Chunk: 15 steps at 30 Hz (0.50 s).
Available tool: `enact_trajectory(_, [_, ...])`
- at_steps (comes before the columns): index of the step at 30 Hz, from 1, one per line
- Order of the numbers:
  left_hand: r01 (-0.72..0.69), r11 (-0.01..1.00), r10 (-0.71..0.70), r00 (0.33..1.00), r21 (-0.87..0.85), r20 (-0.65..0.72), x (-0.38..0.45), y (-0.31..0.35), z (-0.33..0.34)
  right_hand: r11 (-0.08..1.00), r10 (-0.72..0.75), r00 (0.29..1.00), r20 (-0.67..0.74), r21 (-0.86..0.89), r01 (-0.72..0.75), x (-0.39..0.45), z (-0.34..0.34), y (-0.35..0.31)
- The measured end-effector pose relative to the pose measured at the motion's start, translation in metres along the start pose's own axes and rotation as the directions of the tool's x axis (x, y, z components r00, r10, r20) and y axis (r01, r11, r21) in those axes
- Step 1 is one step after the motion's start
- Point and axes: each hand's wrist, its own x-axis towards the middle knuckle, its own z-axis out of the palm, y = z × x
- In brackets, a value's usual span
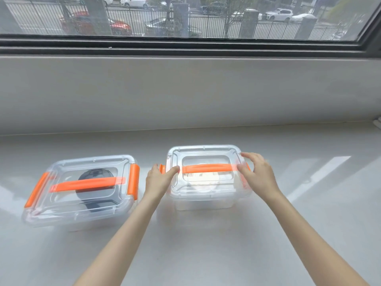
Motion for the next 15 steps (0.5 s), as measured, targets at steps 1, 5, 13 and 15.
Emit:
enact_trajectory(1, [0.039, 0.999, -0.038, 0.999, -0.02, 0.017, -0.001, -0.003, -0.001, 0.994, 0.111, 0.993, 0.039, 0.006, -0.111, 0.005, -0.001, 0.006])
enact_trajectory(5, [0.145, 0.983, -0.136, 0.987, -0.116, 0.084, -0.004, -0.013, -0.005, 0.863, 0.391, 0.897, 0.204, 0.257, -0.435, 0.009, 0.002, 0.021])
enact_trajectory(13, [-0.268, 0.956, 0.28, 0.955, 0.122, -0.096, -0.019, 0.006, -0.008, 0.67, 0.48, 0.828, 0.289, 0.488, -0.559, 0.009, 0.001, 0.028])
enact_trajectory(15, [-0.333, 0.903, 0.371, 0.924, 0.271, -0.098, -0.021, 0.009, -0.007, 0.633, 0.465, 0.825, 0.321, 0.531, -0.563, 0.007, 0.002, 0.028])
